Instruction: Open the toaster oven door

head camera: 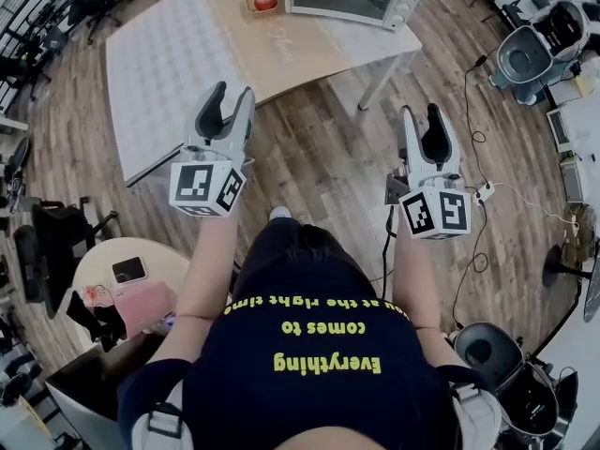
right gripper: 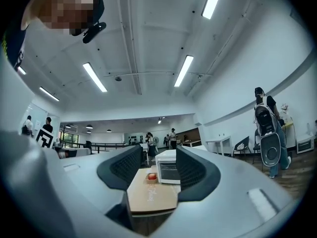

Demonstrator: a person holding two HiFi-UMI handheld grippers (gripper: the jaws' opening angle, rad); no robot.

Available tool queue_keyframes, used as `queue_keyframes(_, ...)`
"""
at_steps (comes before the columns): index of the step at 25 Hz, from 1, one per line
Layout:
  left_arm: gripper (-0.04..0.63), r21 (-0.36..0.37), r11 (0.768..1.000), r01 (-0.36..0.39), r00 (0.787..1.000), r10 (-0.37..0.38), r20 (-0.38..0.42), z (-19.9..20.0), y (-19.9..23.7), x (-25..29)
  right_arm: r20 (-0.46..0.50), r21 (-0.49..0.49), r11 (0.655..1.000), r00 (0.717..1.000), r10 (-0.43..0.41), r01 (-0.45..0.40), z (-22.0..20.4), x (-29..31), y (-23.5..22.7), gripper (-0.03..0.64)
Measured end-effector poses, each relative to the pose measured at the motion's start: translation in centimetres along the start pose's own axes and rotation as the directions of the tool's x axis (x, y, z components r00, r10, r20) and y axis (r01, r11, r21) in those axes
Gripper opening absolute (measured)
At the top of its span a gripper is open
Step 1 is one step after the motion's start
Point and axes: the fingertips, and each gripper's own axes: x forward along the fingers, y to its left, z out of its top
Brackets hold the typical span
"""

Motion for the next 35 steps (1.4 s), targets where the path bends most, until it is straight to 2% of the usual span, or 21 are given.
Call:
queue_keyframes(5,0.255,-0.004,1.000,-0.015,1.000,0.015,-0.023,-0.8,1.3,2.4,-0.028,0.003,1.000,1.000,0.005,-0.005,-1.4,2.4,-0.5,0.246)
queue_keyframes(7,0.268,-0.002,1.000,-0.011,1.000,0.011,-0.024,-1.0,2.2,3.6,-0.031,-0.001,1.000,1.000,-0.001,0.001,-1.7,3.7,-0.6,0.249)
queue_keyframes(13,0.268,-0.002,1.000,0.026,0.999,-0.026,-0.020,-1.9,5.4,9.4,-0.023,-0.013,0.999,0.999,-0.034,0.034,-2.6,9.3,-2.1,0.249)
queue_keyframes(25,0.268,0.002,0.994,0.107,0.994,-0.107,-0.033,-1.8,16.4,22.9,0.017,-0.013,0.993,0.992,-0.121,0.121,-3.6,24.9,-2.7,0.249)
queue_keyframes(35,0.268,-0.016,0.990,0.140,0.990,-0.141,-0.029,-2.5,20.0,28.7,-0.016,-0.012,0.987,0.987,-0.162,0.162,-5.0,30.0,-3.1,0.249)
